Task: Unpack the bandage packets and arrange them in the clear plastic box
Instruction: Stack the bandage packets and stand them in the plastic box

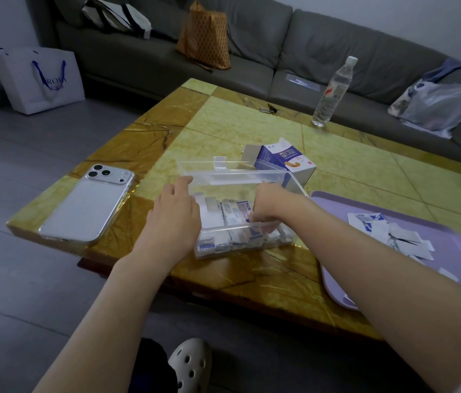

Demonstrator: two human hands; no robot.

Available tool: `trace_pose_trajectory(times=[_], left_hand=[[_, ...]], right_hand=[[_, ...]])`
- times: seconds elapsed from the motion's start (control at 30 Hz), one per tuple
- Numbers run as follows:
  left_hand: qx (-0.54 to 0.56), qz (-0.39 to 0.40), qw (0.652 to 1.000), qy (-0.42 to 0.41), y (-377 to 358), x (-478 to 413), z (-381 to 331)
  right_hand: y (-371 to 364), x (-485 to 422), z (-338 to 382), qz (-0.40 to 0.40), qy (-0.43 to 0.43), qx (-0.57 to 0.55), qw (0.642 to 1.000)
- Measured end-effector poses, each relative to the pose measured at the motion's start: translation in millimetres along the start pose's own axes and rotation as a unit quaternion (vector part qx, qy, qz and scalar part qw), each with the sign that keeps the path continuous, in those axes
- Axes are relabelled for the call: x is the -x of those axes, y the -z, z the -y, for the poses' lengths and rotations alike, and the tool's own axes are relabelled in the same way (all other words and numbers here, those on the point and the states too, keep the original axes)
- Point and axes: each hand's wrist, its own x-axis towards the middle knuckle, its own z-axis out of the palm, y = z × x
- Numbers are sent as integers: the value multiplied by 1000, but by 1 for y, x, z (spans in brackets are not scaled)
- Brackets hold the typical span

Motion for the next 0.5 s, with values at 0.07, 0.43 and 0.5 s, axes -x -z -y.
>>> trace_pose_trajectory(times=[0.07,0.43,0.5], left_hand=[[-1,2,1000,0,0,0,0],[-13,-11,1000,13,1,1,-5],[-36,-31,999,18,2,1,-9]], right_hand=[[-2,-1,1,-29,-23,-42,998],[-16,-24,3,-57,-6,-212,976],[-16,-18,-2,-91,-21,-289,953]])
